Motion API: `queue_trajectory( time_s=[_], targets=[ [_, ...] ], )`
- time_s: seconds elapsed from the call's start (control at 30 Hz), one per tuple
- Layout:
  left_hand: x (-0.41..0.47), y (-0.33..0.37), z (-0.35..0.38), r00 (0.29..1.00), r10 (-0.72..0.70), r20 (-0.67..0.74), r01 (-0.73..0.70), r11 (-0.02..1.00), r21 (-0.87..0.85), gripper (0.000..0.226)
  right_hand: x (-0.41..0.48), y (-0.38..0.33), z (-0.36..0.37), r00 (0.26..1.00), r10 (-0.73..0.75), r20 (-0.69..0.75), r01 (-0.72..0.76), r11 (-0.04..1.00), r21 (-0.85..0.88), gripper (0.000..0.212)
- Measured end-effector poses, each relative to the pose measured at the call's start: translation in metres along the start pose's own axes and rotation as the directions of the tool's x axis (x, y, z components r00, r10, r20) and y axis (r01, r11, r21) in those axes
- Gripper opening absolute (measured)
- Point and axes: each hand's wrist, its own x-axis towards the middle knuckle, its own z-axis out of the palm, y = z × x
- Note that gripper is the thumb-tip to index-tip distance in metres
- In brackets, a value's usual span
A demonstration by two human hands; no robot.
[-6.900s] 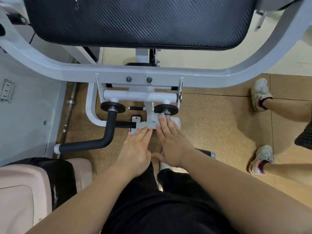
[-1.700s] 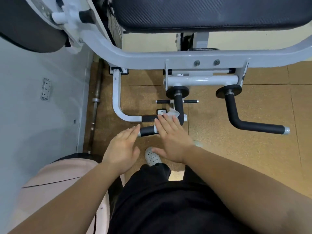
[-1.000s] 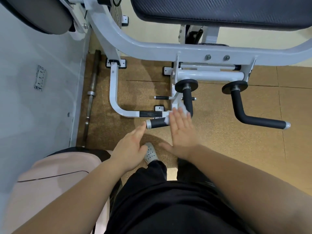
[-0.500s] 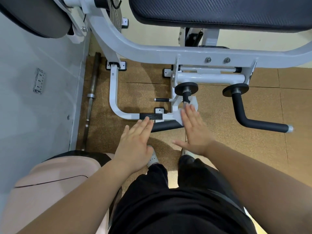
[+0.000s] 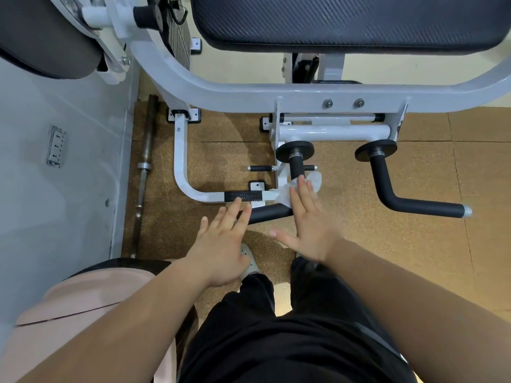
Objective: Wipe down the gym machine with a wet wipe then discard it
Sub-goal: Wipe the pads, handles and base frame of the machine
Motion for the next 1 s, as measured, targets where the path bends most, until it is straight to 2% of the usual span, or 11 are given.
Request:
queue_trajectory(
  time_s=[0.1, 0.27, 0.4, 0.47, 0.57, 0.63, 0.77, 0.83, 1.0],
  targets=[
    [0.003, 0.004, -0.004, 0.999, -0.024, 0.025, 0.023, 0.999, 0.03, 0.099, 0.02, 0.004, -0.015, 1.0, -0.004, 0.021, 0.003, 0.999, 0.043, 0.131],
    [0.008, 0.011, -0.015, 0.993, -0.071, 0.098, 0.055, 0.987, 0.152, 0.096, 0.054, 0.001, -0.03, 0.998, 0.057, -0.03, -0.058, 0.997, -0.041, 0.122],
    [0.008, 0.01, -0.011, 0.992, -0.076, 0.096, 0.061, 0.987, 0.15, 0.102, 0.034, -0.001, -0.018, 0.998, 0.053, -0.04, -0.049, 0.994, 0.102, 0.123],
    [0.008, 0.01, -0.007, 0.994, -0.078, 0.081, 0.067, 0.989, 0.132, 0.103, 0.011, -0.003, 0.001, 0.997, 0.028, -0.079, -0.02, 0.996, 0.092, 0.126],
    [0.009, 0.011, -0.004, 0.996, -0.075, 0.043, 0.069, 0.991, 0.112, 0.104, -0.018, -0.01, 0.026, 0.996, -0.032, -0.083, 0.029, 0.999, -0.029, 0.13],
    [0.007, 0.012, -0.002, 0.996, -0.083, 0.019, 0.08, 0.992, 0.102, 0.104, -0.022, -0.015, 0.032, 0.988, -0.125, -0.089, 0.118, 0.989, -0.087, 0.13],
    [0.006, 0.02, 0.005, 0.989, -0.131, -0.064, 0.136, 0.988, 0.072, 0.103, -0.007, 0.001, 0.029, 0.93, -0.364, -0.051, 0.349, 0.918, -0.188, 0.123],
    [0.007, 0.027, 0.009, 0.976, -0.188, -0.106, 0.195, 0.979, 0.057, 0.102, 0.006, 0.027, 0.019, 0.899, -0.436, -0.043, 0.413, 0.876, -0.25, 0.117],
    [0.012, 0.053, 0.027, 0.903, -0.308, -0.298, 0.35, 0.932, 0.096, 0.104, 0.028, 0.054, -0.009, 0.934, -0.347, -0.086, 0.338, 0.935, -0.11, 0.119]
  ],
)
